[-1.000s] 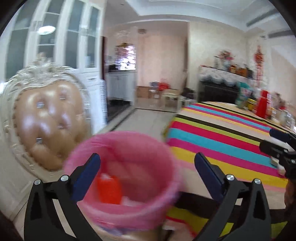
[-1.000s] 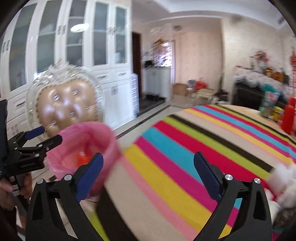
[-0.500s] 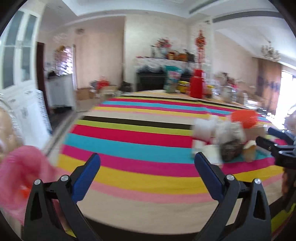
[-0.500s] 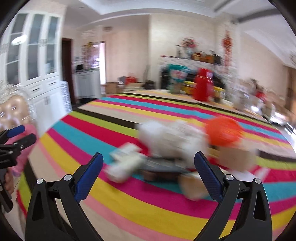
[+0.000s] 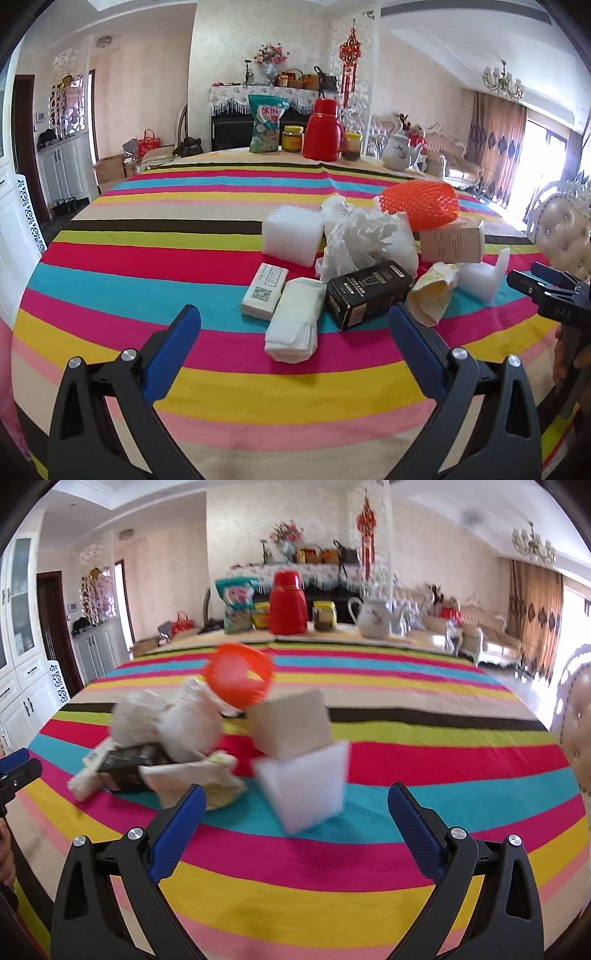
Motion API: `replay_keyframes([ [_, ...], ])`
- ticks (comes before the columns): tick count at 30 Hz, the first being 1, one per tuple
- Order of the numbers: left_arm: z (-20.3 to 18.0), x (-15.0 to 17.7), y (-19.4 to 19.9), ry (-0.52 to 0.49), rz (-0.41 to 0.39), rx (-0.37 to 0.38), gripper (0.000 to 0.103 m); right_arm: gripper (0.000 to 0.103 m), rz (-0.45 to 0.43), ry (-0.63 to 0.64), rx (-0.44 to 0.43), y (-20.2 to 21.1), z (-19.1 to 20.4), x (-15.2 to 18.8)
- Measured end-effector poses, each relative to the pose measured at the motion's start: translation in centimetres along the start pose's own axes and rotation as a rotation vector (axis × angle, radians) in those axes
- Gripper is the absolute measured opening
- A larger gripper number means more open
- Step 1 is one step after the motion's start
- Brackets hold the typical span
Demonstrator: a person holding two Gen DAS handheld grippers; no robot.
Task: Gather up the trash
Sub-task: 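Grasp the folded white tissue packet with the left tool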
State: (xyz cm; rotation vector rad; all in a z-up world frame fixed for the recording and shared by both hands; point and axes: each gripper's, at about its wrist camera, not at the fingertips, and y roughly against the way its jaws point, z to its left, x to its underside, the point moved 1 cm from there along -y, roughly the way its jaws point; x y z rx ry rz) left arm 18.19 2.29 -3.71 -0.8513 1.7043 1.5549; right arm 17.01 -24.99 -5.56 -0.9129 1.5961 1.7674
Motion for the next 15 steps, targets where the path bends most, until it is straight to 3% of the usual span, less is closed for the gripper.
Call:
replay_keyframes([
  [9,0.2,0.2,-2.8,-0.02,0.102,-0.033,0.097,0.093,0.116,0.039,-0.017,-5.3,-0.2,-1.0],
  [15,0.1,0.3,-4.2,-0.036,0.152,-0.037,0.094,0.077,0.165,0.065,-0.014,-6.5,0.2,-1.2],
])
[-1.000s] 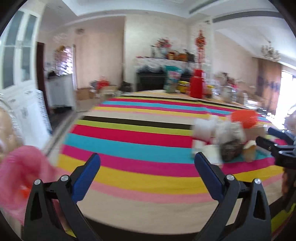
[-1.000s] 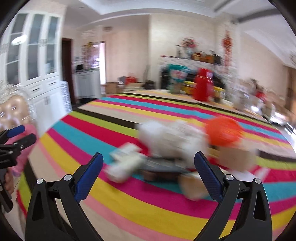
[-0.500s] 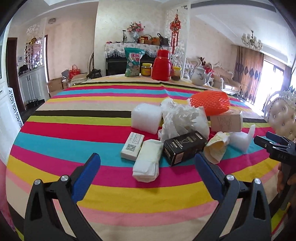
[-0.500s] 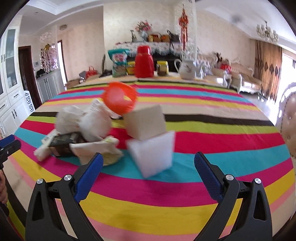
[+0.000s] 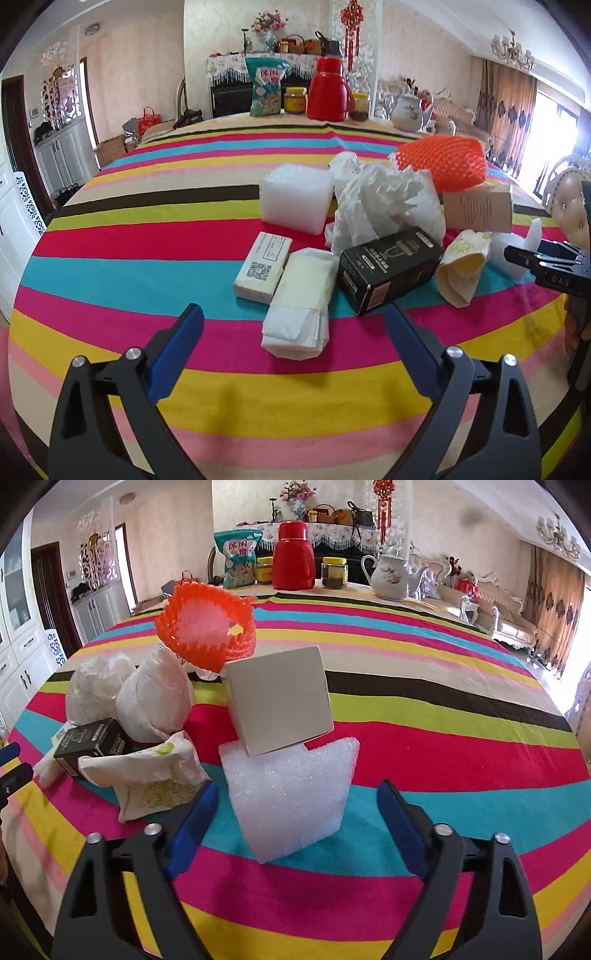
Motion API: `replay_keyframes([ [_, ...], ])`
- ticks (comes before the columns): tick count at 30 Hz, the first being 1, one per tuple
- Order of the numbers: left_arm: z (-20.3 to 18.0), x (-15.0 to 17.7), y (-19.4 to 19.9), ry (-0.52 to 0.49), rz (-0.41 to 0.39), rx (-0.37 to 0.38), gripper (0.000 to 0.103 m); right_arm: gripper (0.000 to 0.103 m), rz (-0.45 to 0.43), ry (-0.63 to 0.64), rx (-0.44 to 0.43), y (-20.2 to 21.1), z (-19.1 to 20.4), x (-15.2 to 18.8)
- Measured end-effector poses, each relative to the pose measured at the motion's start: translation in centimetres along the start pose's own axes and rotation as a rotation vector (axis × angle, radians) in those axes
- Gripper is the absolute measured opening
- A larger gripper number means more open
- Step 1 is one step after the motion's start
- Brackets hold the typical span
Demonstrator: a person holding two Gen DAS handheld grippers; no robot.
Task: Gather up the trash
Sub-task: 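Grasp the folded white tissue packet with the left tool, then carry the tissue packet and foam block toward the pink wastebasket with both tools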
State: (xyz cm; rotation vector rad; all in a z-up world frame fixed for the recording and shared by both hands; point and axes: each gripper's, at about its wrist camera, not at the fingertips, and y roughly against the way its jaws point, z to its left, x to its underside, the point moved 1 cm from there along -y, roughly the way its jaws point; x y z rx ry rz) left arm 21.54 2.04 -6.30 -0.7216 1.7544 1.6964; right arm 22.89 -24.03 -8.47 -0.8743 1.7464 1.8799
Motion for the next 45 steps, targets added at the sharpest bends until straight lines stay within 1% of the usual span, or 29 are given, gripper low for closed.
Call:
replay_keyframes([
  [2,0.0,-0.2,-0.7,0.002,0.025,0.006,0.094,0.073,0.012,0.002,-0.015,-0.3,0.0,0.0],
  [4,0.1,-0.4,-1.5,0.007,0.055,0.01,0.089,0.062,0.007,0.002,-0.026,-0.2,0.0,0.0],
  [5,0.1,-0.5,-1.9,0.006,0.065,0.007,0.088,0.06,0.004,0.002,-0.035,-0.2,0.0,0.0],
  [6,0.0,-0.6,-2.2,0.006,0.071,0.005,0.085,0.059,0.003,0.001,-0.038,-0.1,0.0,0.0],
  [8,0.1,-0.8,-2.8,0.005,0.087,-0.009,0.085,0.058,-0.001,0.0,-0.044,0.0,0.0,0.0],
  [10,0.2,-1.0,-3.6,0.006,0.107,-0.016,0.077,0.058,-0.01,-0.003,-0.054,0.4,0.0,0.1],
  [12,0.3,-1.0,-4.1,0.009,0.129,-0.015,0.074,0.057,-0.019,-0.001,-0.066,0.6,0.0,0.3],
  [13,0.4,-1.0,-4.4,0.009,0.14,-0.008,0.067,0.057,-0.019,0.001,-0.069,0.7,0.1,0.3],
  [14,0.4,-0.9,-4.7,0.01,0.149,0.001,0.062,0.057,-0.02,0.004,-0.071,0.7,0.2,0.3],
  [15,0.5,-1.0,-4.9,0.014,0.161,0.015,0.052,0.057,-0.022,0.005,-0.071,0.8,0.2,0.3],
  [17,0.6,-1.0,-5.0,0.021,0.16,0.018,0.043,0.057,-0.026,0.003,-0.073,0.9,0.3,0.3],
  [18,0.6,-1.0,-4.9,0.021,0.157,0.033,0.039,0.057,-0.028,0.001,-0.073,0.9,0.3,0.3],
  [19,0.6,-1.0,-4.8,0.018,0.154,0.039,0.038,0.057,-0.032,-0.001,-0.074,1.0,0.3,0.3],
  [21,0.5,-1.0,-4.2,0.015,0.128,0.041,0.035,0.057,-0.044,0.002,-0.078,1.3,0.4,0.3],
  [24,0.2,-0.7,-3.0,-0.005,0.085,0.017,0.032,0.057,-0.047,0.015,-0.085,1.7,0.9,0.7],
  [28,0.1,-0.1,-1.4,-0.003,0.069,0.03,0.032,0.057,-0.057,0.052,-0.084,2.9,2.0,1.4],
  [31,0.3,0.3,0.1,0.006,0.04,0.025,0.032,0.057,-0.074,0.049,-0.103,4.3,2.6,2.0],
  [35,0.7,1.2,2.4,0.028,-0.003,0.051,0.032,0.057,-0.095,0.041,-0.139,6.4,4.0,3.4],
  [40,0.5,2.3,4.8,0.011,-0.044,0.029,0.032,0.057,-0.151,0.037,-0.162,9.2,6.1,4.8],
  [42,0.6,2.6,5.4,0.015,-0.058,0.032,0.032,0.057,-0.185,0.042,-0.147,10.4,6.8,5.3],
  [45,1.0,3.0,6.5,0.022,-0.08,0.032,0.032,0.057,-0.247,0.053,-0.098,12.0,7.6,5.6],
])
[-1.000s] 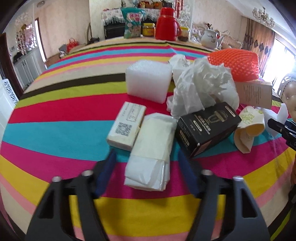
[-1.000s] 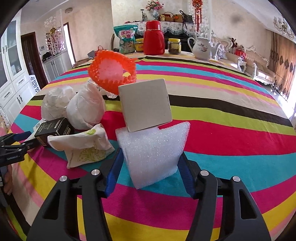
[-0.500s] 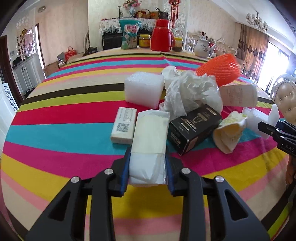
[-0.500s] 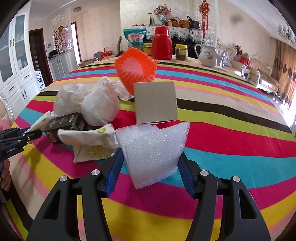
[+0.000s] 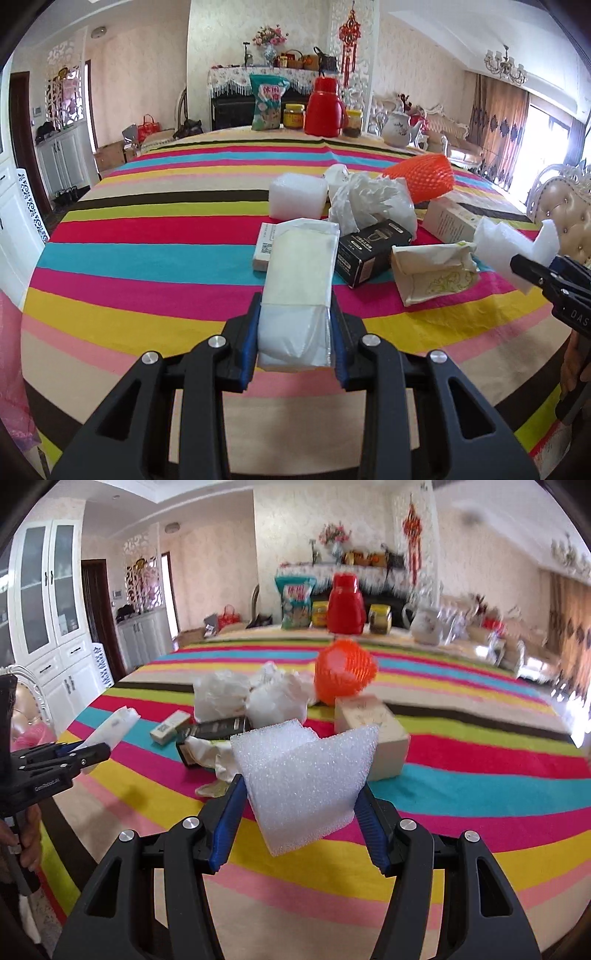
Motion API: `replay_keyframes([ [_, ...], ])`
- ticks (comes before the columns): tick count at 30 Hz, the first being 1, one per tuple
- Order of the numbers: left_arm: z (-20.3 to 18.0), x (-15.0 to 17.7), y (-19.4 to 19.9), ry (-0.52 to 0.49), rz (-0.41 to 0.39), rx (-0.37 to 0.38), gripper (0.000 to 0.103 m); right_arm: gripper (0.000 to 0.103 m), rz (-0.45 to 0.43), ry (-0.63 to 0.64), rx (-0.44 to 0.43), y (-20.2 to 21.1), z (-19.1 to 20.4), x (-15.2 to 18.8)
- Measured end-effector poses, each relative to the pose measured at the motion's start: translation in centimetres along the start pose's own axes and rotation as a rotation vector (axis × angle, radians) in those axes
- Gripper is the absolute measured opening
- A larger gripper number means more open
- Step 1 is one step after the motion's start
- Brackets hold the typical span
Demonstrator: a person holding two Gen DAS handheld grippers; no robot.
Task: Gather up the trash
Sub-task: 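Carry the tissue packet and foam block toward the pink wastebasket with both tools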
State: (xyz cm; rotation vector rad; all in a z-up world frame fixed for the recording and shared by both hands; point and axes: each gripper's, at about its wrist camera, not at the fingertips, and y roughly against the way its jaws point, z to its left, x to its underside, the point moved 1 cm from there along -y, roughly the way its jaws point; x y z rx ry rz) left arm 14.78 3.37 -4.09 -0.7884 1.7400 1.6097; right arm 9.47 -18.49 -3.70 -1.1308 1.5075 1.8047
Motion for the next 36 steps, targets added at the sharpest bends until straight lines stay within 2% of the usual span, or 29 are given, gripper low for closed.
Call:
replay_keyframes([
  [3,0.2,0.2,0.9,0.003,-0.019,0.004,0.032,0.057,-0.049,-0.014,-0.005,1.5,0.3,-0.7],
  [11,0.6,0.7,3.8,0.016,-0.089,0.004,0.032,0.057,-0.071,0.01,-0.026,2.9,2.4,-1.0],
  [15,0.5,1.4,5.5,0.032,-0.129,0.005,0.032,0.057,-0.094,0.035,-0.046,3.1,4.7,-1.0],
  [24,2.5,2.2,9.6,0.077,-0.286,-0.078,0.032,0.057,-0.147,0.056,-0.11,2.7,9.5,-2.0],
  [32,5.2,3.2,11.2,0.088,-0.305,-0.142,0.033,0.057,-0.128,0.087,-0.197,1.1,14.3,-2.7],
  [36,7.5,3.9,12.3,0.116,-0.313,-0.198,0.033,0.057,-0.11,0.131,-0.253,0.2,17.4,-3.2],
])
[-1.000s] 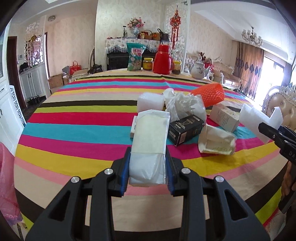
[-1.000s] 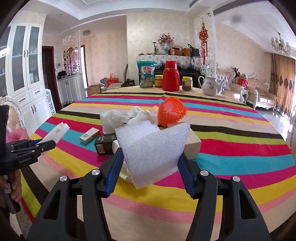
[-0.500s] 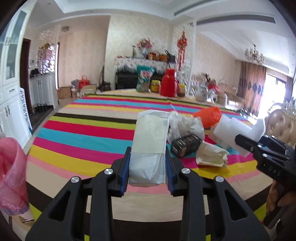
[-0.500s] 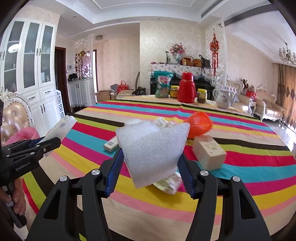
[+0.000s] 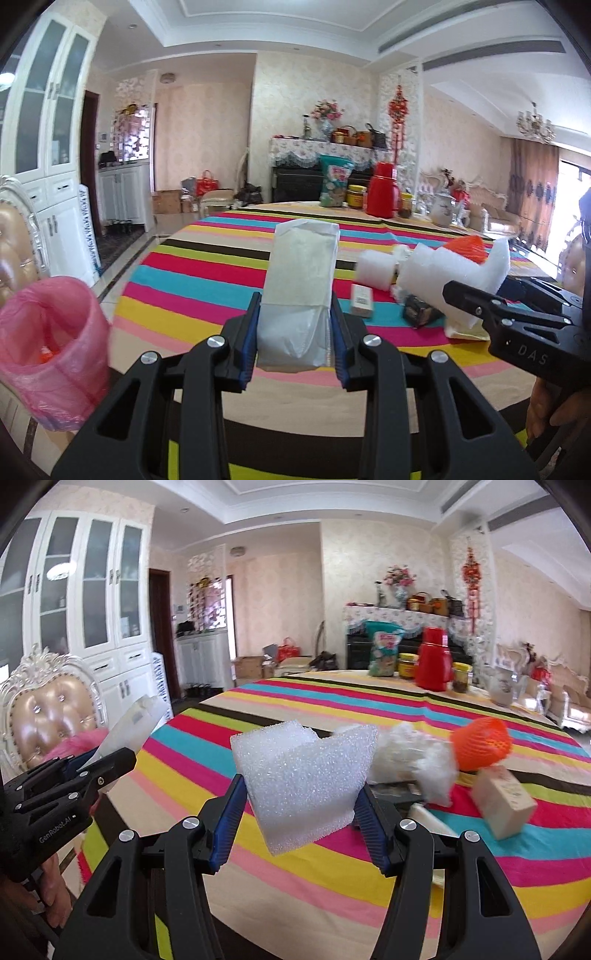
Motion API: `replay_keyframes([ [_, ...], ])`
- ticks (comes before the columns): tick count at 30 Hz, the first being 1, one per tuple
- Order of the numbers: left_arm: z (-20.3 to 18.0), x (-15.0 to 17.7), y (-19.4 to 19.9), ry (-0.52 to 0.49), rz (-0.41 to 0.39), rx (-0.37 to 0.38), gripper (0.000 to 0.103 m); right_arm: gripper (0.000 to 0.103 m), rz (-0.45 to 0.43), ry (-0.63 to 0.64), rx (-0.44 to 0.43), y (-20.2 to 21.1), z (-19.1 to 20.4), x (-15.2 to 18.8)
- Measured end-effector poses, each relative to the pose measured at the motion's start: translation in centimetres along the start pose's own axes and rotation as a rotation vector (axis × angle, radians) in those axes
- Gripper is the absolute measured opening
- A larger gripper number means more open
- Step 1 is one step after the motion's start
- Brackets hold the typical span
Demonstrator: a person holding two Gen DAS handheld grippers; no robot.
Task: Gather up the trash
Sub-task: 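Carry the tissue packet and foam block toward the pink wastebasket with both tools, then open the left tool over the wastebasket while the right tool drops the foam block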
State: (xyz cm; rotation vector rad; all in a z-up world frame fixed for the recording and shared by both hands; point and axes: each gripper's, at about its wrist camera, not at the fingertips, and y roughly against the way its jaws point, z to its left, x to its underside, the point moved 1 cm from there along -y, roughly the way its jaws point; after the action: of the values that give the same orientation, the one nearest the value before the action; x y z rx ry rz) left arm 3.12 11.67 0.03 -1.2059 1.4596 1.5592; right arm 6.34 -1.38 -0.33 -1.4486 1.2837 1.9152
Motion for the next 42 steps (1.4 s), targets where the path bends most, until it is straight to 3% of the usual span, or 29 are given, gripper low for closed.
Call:
replay_keyframes([
  [16,13.0,0.7,4.2,0.106,-0.019,-0.287,0.033,0.057,-0.02,0.187,-0.243,-6.4,13.0,-3.8],
  [27,23.3,1.5,6.7,0.167,0.005,-0.474,0.033,0.058,0.039,0.267,-0.466,-11.9,24.3,-4.9],
  [33,28.3,1.6,4.9,0.194,0.048,-0.501,0.033,0.058,0.034,0.285,-0.538,-13.9,28.2,-6.2],
  [42,34.9,2.6,1.4,0.278,0.1,-0.486,0.037,0.058,0.117,0.262,-0.598,-19.1,31.9,-6.7],
])
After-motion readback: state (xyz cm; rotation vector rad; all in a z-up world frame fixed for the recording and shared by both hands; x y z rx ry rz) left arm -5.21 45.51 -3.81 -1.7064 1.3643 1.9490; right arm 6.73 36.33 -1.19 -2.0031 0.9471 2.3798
